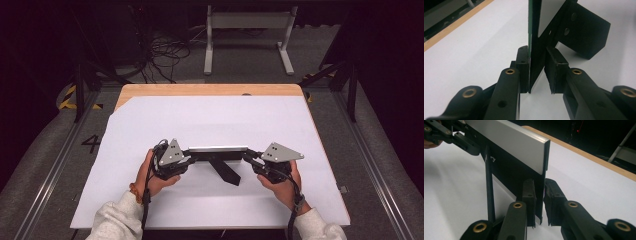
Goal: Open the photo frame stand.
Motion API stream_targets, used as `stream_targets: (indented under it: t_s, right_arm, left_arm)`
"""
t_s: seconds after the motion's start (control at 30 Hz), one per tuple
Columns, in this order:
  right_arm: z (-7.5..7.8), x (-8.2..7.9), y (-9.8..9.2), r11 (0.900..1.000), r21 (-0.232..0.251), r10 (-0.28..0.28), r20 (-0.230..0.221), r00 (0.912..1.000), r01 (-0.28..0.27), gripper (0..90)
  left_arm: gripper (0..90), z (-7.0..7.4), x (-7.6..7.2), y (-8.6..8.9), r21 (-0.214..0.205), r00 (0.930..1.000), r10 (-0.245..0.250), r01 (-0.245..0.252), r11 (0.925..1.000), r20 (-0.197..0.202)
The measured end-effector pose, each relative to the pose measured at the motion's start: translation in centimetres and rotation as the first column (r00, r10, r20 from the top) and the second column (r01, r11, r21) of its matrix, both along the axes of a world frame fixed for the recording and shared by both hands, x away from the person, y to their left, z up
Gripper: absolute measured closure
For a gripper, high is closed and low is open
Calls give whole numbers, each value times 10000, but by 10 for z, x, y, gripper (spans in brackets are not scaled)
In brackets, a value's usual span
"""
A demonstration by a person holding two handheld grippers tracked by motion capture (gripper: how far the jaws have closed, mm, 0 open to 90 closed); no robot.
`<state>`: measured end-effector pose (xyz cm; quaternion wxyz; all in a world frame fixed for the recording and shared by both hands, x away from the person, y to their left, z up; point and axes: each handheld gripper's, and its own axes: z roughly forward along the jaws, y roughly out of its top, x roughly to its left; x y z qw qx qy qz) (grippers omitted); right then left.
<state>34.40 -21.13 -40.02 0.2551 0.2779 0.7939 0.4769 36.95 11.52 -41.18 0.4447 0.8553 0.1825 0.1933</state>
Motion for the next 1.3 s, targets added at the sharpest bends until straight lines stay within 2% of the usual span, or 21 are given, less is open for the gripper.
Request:
stream_targets:
  t_s: [0.57,1.3]
  right_arm:
    - [-5,13,0,9972,694,-268,-281,9992,287,789]
    - [-4,20,1,9974,598,-382,-280,9989,398,789]
  left_arm:
    - [780,0,-4,0,67,10000,4,-4,10000,-3]
    - [797,2,-3,0,221,9998,-211,210,9995,8]
